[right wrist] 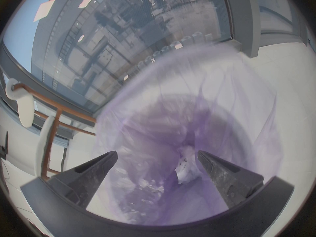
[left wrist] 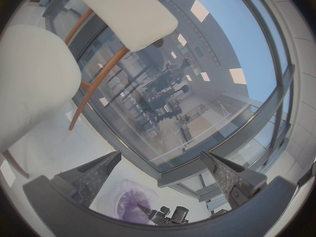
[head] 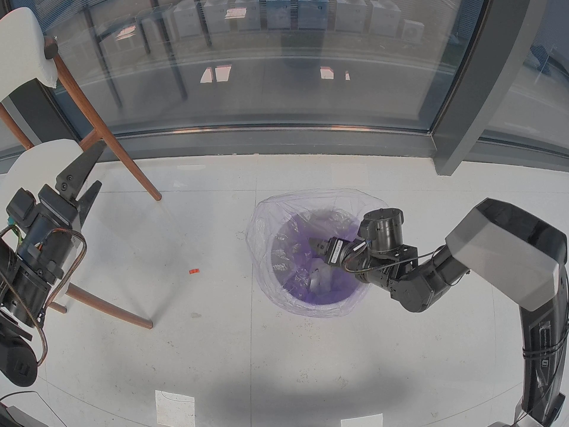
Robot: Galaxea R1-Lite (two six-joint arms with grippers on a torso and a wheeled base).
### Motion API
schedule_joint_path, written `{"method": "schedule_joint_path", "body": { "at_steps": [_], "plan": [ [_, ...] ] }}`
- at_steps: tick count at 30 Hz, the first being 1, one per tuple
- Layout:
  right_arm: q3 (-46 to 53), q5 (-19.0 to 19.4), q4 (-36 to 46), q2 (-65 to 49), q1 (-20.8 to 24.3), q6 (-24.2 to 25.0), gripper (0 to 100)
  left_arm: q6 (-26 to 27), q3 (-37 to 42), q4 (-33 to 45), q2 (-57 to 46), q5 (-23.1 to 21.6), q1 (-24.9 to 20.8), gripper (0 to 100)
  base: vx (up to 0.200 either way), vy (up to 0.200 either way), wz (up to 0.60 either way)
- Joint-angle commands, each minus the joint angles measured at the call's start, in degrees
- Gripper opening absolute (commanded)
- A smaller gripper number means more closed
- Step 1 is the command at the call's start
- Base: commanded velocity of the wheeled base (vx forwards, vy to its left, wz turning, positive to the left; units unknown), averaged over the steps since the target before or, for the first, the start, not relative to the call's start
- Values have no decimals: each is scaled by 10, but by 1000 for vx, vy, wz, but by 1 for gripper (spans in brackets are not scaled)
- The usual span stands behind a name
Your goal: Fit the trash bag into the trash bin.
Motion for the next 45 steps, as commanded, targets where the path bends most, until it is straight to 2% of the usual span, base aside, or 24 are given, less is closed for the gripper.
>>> {"method": "schedule_joint_path", "body": {
  "at_steps": [1, 5, 6, 10, 12, 13, 14, 17, 19, 20, 21, 22, 23, 24, 27, 29, 31, 33, 37, 40, 45],
  "plan": [
    [114, -16, -9, -229, -22, 12, 100, 28, 36, 13, -131, -33, 2, 100, 0, 0, 0],
    [244, -15, -13, -391, -74, 5, 100, 32, 67, 88, -246, -70, 1, 100, 0, 0, 0],
    [289, -15, -13, -443, -100, 0, 100, 32, 71, 123, -280, -78, 1, 100, 0, 0, 0],
    [432, -6, -30, -597, -198, -45, 100, 65, 75, 285, -423, -83, 1, 100, 0, 0, 0],
    [518, -5, -60, -698, -243, -68, 100, 93, 70, 416, -541, -87, -5, 100, 0, 0, 0],
    [537, -4, -65, -725, -249, -72, 100, 98, 68, 453, -572, -88, -6, 100, 0, 0, 0],
    [570, -2, -66, -786, -255, -81, 100, 111, 60, 535, -633, -92, -10, 100, 0, 0, 0],
    [613, 4, -38, -895, -258, -118, 100, 141, 33, 705, -753, -93, -9, 100, 0, 0, 0],
    [623, 0, 13, -953, -261, -150, 100, 174, 32, 768, -772, -76, -6, 100, 0, 0, 0],
    [625, 0, 50, -991, -260, -168, 100, 211, 37, 772, -765, -45, -6, 100, 0, 0, 0],
    [625, 0, 55, -996, -260, -170, 100, 211, 37, 772, -765, -45, -6, 100, 0, 0, 0],
    [628, 5, 106, -1045, -261, -193, 100, 253, 52, 774, -763, 4, -6, 100, 0, 0, 0],
    [628, 5, 106, -1045, -261, -193, 100, 253, 52, 774, -763, 4, -6, 100, 0, 0, 0],
    [635, 10, 184, -1121, -268, -224, 100, 301, 88, 774, -763, 56, -6, 100, 0, 0, 0],
    [651, 36, 316, -1260, -276, -287, 100, 393, 154, 770, -763, 87, -6, 100, 0, 0, 0],
    [677, 30, 360, -1323, -280, -323, 100, 432, 154, 789, -763, 104, -6, 100, 0, 0, 0],
    [678, 16, 397, -1330, -305, -341, 100, 439, 154, 826, -763, 126, -6, 100, 0, 0, 0],
    [676, 1, 426, -1330, -305, -334, 100, 440, 154, 855, -763, 140, -7, 100, 0, 0, 0],
    [676, 1, 425, -1330, -304, -327, 100, 437, 154, 849, -763, 140, -6, 100, 0, 0, 0],
    [675, 8, 430, -1330, -304, -300, 100, 436, 154, 851, -763, 140, -1, 100, 0, 0, 0],
    [676, 19, 432, -1330, -305, -313, 100, 454, 154, 853, -766, 134, 111, 100, 0, 0, 0]
  ]
}}
